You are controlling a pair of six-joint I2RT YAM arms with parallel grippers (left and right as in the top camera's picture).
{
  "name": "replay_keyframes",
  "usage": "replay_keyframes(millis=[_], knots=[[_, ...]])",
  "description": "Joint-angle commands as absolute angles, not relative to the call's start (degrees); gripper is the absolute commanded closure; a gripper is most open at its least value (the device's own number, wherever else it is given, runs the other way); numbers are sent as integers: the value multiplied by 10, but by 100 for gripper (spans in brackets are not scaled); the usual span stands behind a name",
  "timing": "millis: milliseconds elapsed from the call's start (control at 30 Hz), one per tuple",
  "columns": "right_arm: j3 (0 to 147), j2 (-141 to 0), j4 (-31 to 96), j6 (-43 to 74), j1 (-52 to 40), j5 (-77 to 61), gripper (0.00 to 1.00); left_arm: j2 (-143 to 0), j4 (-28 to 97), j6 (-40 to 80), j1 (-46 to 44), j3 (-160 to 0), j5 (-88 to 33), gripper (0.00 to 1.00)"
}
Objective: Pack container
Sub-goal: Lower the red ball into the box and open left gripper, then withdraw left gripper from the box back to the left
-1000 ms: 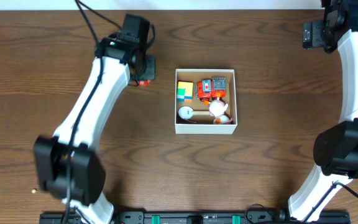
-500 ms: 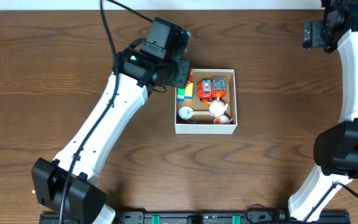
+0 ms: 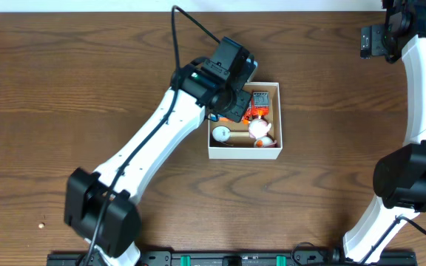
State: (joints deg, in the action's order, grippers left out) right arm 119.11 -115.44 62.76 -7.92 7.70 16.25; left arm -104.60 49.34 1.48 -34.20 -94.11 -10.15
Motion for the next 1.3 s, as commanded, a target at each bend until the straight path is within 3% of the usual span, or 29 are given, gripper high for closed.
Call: replay_keyframes(millis=[0, 100, 133, 200, 233, 367, 800, 1067, 1267], knots=[[1198, -1142, 628, -71, 79, 161, 1, -1061, 496, 9, -340, -935, -94, 94], [1198, -1142, 628, -71, 79, 161, 1, -1068, 498, 9, -340, -935, -94, 94], [1198, -1142, 628, -71, 79, 161, 1, -1068, 499, 9, -340, -935, -94, 88], [1198, -1142, 628, -71, 79, 161, 1, -1068, 499, 9, -340, -935, -94, 58], [1198, -1142, 628, -71, 79, 161, 1, -1068, 499, 9, -340, -935, -94, 47], [1198, -1142, 628, -71, 79, 161, 1, -1067, 500, 9, -339, -935, -85, 21], [1198, -1142, 628, -71, 79, 161, 1, -1020, 489, 12, -308, -937, -29, 17], [1198, -1142, 628, -71, 79, 161, 1, -973, 481, 87, -209, -937, 87, 17], [1198, -1142, 628, -71, 79, 161, 1, -963, 481, 117, -108, -937, 97, 16]])
